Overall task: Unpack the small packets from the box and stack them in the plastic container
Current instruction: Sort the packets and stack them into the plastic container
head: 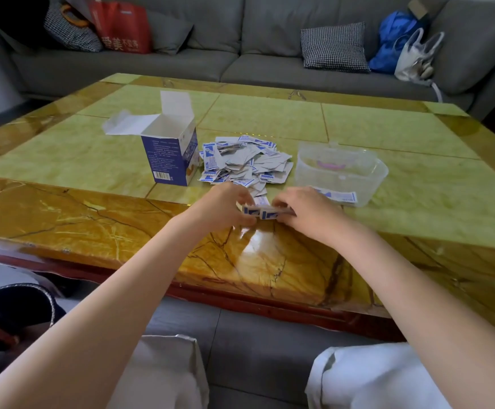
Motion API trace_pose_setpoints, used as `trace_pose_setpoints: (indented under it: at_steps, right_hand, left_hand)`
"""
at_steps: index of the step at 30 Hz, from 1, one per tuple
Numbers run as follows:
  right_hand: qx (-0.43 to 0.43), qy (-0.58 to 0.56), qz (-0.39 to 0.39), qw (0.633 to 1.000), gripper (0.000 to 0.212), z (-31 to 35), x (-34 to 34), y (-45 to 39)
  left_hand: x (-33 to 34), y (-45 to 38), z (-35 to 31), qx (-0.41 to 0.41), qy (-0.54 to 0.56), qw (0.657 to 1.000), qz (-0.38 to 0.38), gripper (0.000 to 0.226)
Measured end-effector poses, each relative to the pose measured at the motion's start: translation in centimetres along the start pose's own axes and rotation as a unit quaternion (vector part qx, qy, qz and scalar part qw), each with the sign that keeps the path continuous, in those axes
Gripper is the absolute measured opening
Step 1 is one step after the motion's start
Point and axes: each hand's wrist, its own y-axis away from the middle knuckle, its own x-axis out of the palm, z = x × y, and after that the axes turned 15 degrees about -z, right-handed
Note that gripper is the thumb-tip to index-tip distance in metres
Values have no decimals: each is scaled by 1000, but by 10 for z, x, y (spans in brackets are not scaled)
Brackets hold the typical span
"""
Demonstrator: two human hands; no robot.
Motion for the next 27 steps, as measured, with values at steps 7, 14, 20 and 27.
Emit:
trace_pose_setpoints:
  at_steps: [7, 14, 20, 27]
  right_hand:
    - [78, -15, 15, 997, 18, -19, -13, 5]
    - [91, -61, 25, 994, 18, -18, -19, 8]
    - [79, -26, 25, 996, 20, -22, -22, 10]
    - [72, -16, 19, 997, 21, -28, -25, 14]
  left_hand:
    - [3, -3, 1, -4, 5, 1000, -1, 27]
    - [12, -5, -15, 21, 31, 999, -7, 25]
    - [16, -6, -22, 34, 0, 999, -24, 13]
    - [11, -6, -20, 62, -43, 996, -47, 16]
